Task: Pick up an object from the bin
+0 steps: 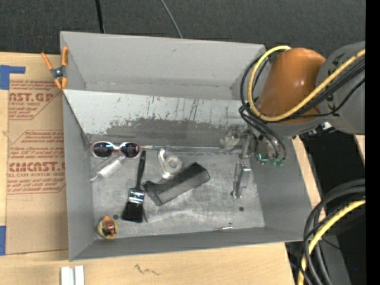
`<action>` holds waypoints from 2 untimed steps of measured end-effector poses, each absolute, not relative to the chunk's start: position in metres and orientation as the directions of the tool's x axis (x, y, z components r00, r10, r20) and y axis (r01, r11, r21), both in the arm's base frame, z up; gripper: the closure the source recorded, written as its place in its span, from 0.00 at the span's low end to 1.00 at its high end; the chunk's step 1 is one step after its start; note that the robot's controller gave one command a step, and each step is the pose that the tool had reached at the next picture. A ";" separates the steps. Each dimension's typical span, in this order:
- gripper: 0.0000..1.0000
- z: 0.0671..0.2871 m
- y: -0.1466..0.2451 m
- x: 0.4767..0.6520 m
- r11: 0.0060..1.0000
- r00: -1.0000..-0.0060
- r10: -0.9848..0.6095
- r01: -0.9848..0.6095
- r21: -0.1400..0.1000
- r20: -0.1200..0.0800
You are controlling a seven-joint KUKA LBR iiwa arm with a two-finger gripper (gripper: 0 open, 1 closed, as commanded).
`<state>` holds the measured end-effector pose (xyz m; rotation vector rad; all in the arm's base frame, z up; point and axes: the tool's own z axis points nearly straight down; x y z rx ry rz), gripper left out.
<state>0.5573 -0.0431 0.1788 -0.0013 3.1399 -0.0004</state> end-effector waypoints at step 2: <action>1.00 0.075 0.014 0.576 1.000 -1.000 -0.006 -0.006 -0.004 -0.015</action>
Offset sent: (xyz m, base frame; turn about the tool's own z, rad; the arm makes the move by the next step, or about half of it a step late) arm 0.0000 0.0000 0.0000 0.0000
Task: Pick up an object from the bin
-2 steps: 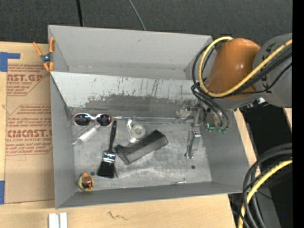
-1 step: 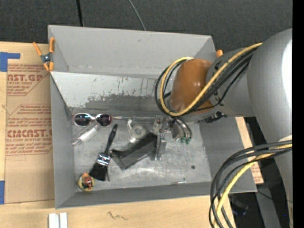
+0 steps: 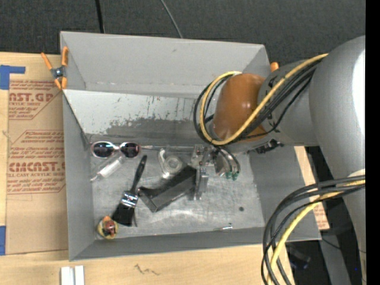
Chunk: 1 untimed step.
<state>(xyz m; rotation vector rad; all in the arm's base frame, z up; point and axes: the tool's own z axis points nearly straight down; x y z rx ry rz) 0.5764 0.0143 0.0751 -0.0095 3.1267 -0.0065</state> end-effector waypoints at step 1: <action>1.00 0.227 0.038 0.577 1.000 -1.000 0.025 0.025 0.001 -0.007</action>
Offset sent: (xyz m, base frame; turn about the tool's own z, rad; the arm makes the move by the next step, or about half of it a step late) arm 0.0000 0.0000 0.0000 0.0000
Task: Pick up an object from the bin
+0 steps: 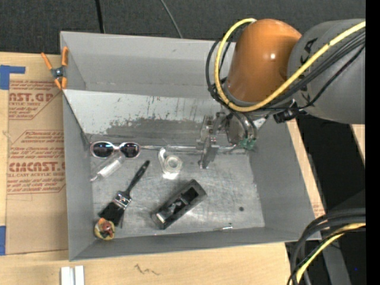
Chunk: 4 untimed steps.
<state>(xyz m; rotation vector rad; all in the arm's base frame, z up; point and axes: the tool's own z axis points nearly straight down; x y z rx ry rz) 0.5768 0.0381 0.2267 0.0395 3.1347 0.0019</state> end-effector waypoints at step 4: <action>1.00 0.157 0.019 0.553 0.973 -0.973 0.233 0.233 0.001 0.000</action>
Offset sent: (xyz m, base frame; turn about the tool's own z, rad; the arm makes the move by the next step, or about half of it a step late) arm -0.0079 -0.0012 -0.0869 0.0386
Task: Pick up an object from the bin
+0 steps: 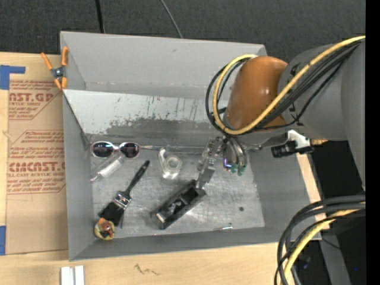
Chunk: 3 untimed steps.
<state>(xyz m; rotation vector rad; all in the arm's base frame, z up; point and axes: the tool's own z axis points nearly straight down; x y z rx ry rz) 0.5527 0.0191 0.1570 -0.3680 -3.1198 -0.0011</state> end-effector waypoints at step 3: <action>1.00 0.175 0.029 0.570 0.987 -0.987 0.161 0.161 0.002 -0.013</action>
Offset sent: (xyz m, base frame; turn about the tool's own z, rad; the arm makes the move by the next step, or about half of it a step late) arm -0.0305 -0.0218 0.0742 -0.0918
